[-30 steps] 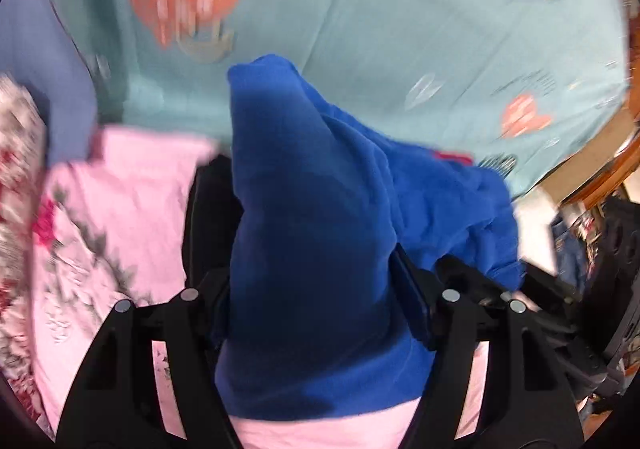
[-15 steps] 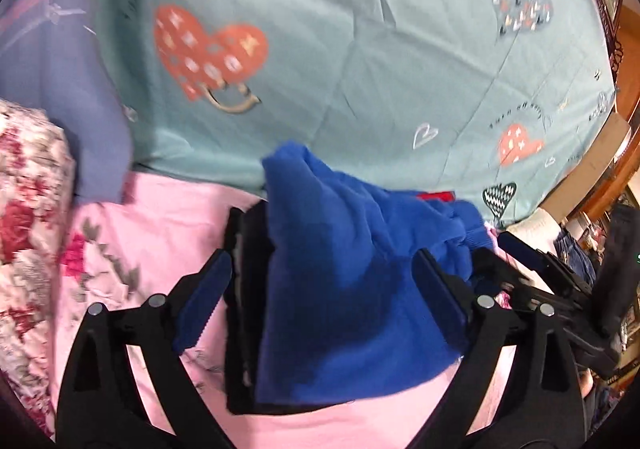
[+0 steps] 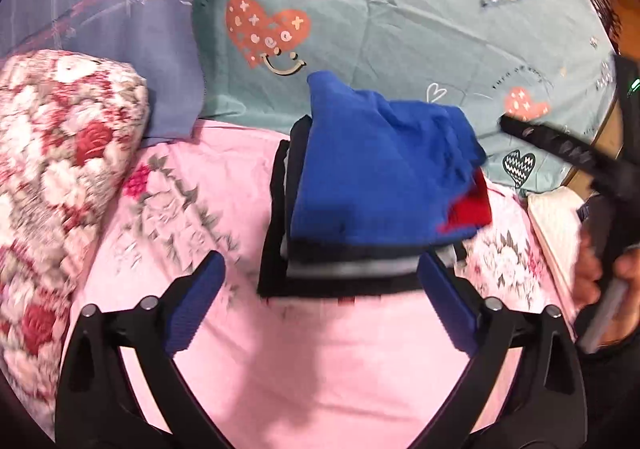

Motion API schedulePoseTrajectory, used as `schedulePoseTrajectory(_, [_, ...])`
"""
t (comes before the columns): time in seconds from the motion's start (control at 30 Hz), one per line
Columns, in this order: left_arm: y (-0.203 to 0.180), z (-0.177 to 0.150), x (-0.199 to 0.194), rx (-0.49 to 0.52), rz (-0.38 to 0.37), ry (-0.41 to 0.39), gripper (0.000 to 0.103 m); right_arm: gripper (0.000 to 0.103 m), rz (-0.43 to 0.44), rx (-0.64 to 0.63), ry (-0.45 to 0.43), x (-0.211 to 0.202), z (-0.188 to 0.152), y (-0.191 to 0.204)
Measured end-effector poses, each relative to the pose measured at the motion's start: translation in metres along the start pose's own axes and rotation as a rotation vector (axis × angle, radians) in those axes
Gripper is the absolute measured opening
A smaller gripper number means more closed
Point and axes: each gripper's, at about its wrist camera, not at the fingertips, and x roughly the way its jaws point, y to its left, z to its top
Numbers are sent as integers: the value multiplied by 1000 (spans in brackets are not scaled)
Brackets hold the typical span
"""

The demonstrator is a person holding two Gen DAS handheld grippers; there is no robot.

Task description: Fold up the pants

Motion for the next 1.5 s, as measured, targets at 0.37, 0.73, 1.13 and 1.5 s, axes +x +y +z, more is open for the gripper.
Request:
schedulePoseTrajectory(0.37, [-28, -98, -49, 16, 161, -140, 101, 101, -33, 31, 6, -115, -174, -12])
schedulePoseTrajectory(0.73, [-33, -123, -22, 62, 256, -173, 101, 101, -168, 63, -82, -117, -247, -17])
schedulePoseTrajectory(1.13, [-36, -129, -10, 69, 228, -131, 101, 101, -172, 24, -13, -103, -259, -13])
schedulePoseTrajectory(1.5, [-32, -130, -5, 44, 220, -111, 101, 101, -165, 29, -10, -104, -259, -13])
